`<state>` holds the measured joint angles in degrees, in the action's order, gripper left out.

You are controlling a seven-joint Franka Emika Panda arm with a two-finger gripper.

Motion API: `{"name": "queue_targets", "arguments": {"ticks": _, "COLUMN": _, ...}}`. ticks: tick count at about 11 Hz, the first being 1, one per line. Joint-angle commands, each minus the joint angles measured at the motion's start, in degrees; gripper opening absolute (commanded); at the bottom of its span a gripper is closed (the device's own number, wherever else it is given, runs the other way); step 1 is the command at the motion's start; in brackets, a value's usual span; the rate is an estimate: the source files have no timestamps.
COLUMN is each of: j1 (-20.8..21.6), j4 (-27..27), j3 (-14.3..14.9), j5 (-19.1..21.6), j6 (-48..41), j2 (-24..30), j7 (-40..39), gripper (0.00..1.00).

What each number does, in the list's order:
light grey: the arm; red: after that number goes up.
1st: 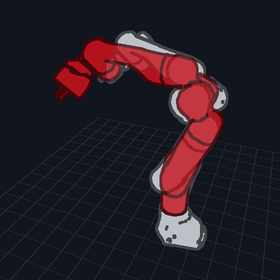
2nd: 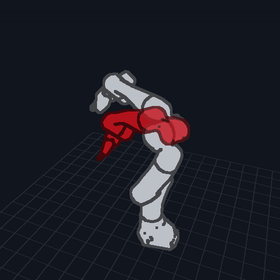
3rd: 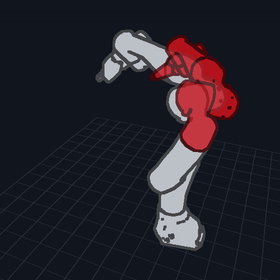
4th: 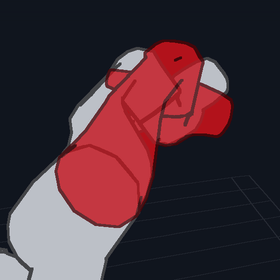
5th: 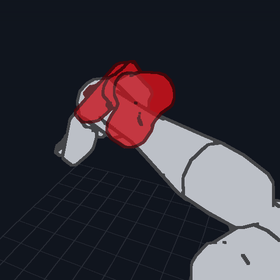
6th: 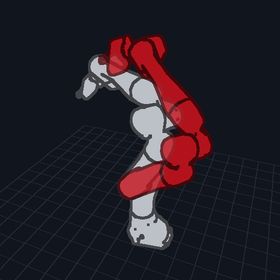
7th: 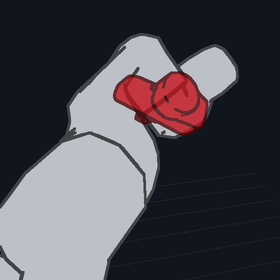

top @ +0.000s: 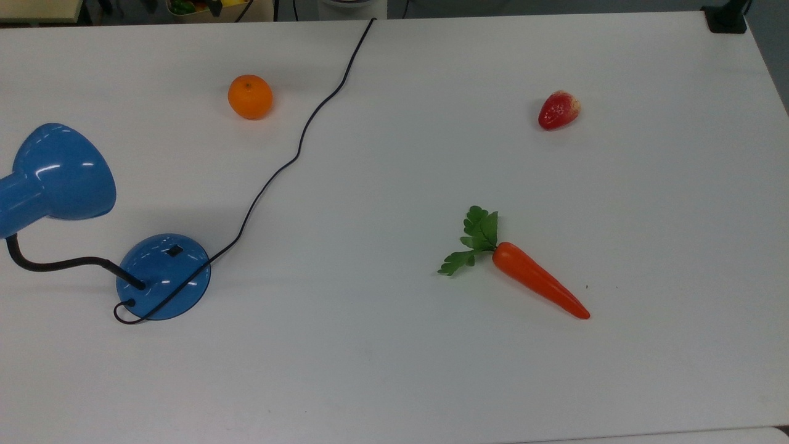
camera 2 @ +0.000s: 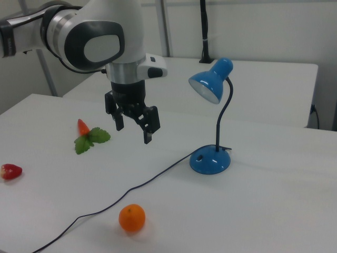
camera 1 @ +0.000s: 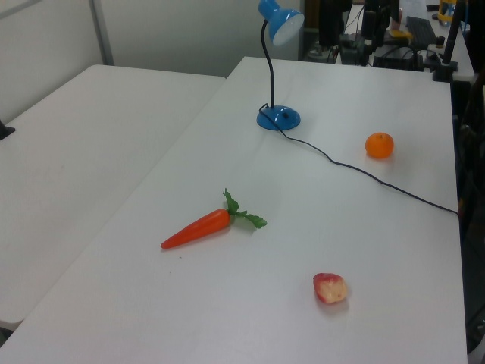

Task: Turn on desk lamp
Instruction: 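Move the gripper toward the blue lamp's round base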

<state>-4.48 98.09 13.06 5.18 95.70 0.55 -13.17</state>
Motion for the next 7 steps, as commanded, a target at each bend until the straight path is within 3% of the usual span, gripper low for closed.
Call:
{"name": "queue_targets", "arguments": {"ticks": 1, "j1": -0.4, "j4": -0.1, "j3": 0.5, "j5": -1.2, "j6": -1.3, "j2": 0.8, "j7": -1.1, "gripper": 1.00}}
{"name": "queue_targets", "arguments": {"ticks": 7, "j1": -0.7, "j4": -0.1, "j3": 0.5, "j5": -1.1, "j6": -1.0, "j2": 0.8, "j7": -0.7, "gripper": 1.00}}
